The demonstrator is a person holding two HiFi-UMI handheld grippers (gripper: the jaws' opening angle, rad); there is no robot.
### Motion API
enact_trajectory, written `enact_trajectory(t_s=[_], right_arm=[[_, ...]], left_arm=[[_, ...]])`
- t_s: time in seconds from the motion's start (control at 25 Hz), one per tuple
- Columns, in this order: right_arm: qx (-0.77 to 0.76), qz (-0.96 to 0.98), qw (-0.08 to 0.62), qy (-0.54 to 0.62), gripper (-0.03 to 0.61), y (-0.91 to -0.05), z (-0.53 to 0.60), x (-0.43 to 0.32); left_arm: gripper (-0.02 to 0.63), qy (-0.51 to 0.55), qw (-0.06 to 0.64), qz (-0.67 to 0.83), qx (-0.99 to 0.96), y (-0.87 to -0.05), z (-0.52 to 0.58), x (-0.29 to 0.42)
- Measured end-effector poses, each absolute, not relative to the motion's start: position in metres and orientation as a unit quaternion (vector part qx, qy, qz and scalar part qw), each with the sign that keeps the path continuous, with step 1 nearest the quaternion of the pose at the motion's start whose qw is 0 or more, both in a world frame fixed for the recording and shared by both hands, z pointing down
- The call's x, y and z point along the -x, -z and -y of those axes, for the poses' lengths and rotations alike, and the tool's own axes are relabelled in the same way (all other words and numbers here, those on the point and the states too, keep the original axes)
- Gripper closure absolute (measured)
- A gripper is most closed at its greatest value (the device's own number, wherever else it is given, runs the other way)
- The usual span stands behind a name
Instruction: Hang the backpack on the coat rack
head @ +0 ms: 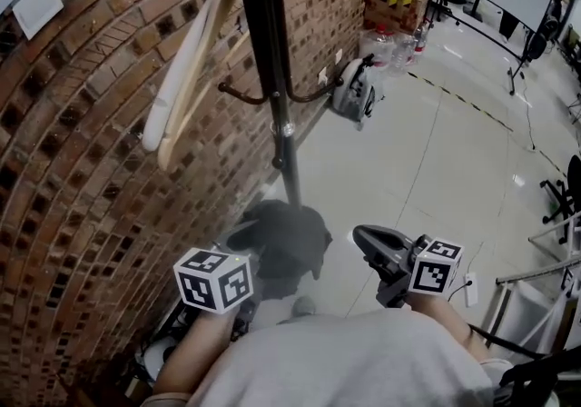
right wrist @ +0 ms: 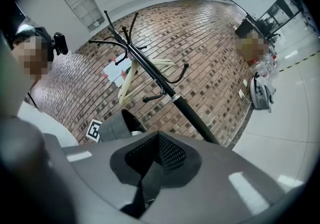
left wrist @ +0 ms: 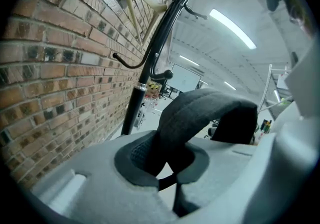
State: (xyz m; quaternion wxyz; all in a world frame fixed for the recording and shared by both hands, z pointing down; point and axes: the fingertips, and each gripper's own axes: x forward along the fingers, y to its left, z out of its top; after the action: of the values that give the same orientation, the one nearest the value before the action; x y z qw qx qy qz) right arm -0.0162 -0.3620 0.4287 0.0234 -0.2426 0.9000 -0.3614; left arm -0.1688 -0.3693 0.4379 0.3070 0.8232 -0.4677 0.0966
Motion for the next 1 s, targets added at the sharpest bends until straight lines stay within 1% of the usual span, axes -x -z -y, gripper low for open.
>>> enact_trajectory(t_s=[0.16, 0.4, 0.72, 1.0], right_arm=[[0.255, -0.893, 0.031, 0.370, 0.578, -0.437, 0.383, 0.019], [0.281, -0.883, 0.044, 0.374, 0.578, -0.440, 0.401, 0.009], [0.300, -0.869, 0.053, 0.389, 0.578, -0.455, 0.409, -0.003], [0.290, -0.864, 0.044, 0.409, 0.578, -0.469, 0.399, 0.003]], left_arm=[[0.591, -0.099, 0.287, 0.478, -0.825, -0.420, 0.416, 0.186], [0.592, -0.112, 0.282, 0.477, -0.825, -0.414, 0.466, 0.195], [0.592, -0.126, 0.336, 0.461, -0.812, -0.452, 0.500, 0.188], [0.591, -0.150, 0.379, 0.462, -0.788, -0.508, 0.492, 0.181]])
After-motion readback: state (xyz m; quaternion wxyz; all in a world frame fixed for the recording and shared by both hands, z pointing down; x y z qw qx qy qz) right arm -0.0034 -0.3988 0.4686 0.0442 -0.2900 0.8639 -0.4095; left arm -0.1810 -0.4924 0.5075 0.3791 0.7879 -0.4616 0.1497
